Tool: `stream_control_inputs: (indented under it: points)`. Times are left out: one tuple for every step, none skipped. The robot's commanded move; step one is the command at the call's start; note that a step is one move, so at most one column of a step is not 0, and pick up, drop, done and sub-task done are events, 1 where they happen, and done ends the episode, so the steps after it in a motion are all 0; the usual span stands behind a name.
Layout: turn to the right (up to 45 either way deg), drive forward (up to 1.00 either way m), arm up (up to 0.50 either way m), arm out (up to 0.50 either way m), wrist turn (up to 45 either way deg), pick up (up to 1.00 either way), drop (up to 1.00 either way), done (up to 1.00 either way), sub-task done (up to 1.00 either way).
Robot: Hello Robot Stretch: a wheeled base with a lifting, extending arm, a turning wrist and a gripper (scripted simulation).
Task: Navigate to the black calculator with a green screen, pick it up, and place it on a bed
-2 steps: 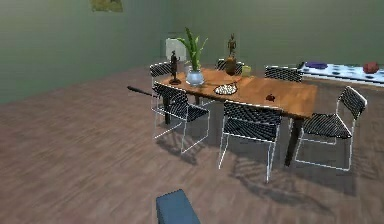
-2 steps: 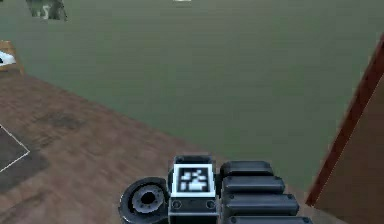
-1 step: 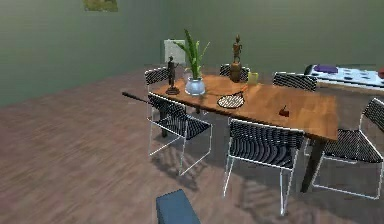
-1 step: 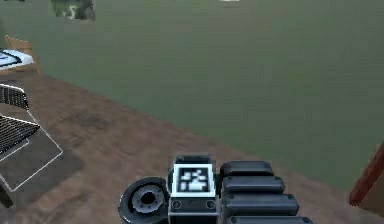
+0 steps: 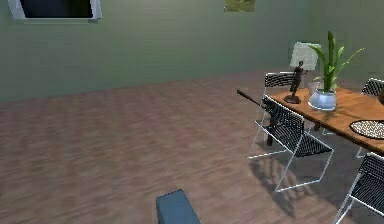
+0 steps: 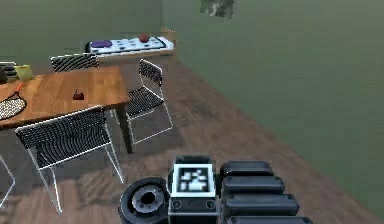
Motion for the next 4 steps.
stream_control_inputs:
  points:
    - [0.0, 1.00, 0.00, 0.00, 0.0, 0.00, 0.00, 0.00, 0.00]
    - [0.0, 0.80, 0.00, 0.00, 0.0, 0.00, 0.00, 0.00, 0.00]
    - [9.0, 0.00, 0.00, 0.00, 0.0, 0.00, 0.00, 0.00, 0.00]
    - [3.0, 0.00, 0.00, 0.00, 0.0, 0.00, 0.00, 0.00, 0.00]
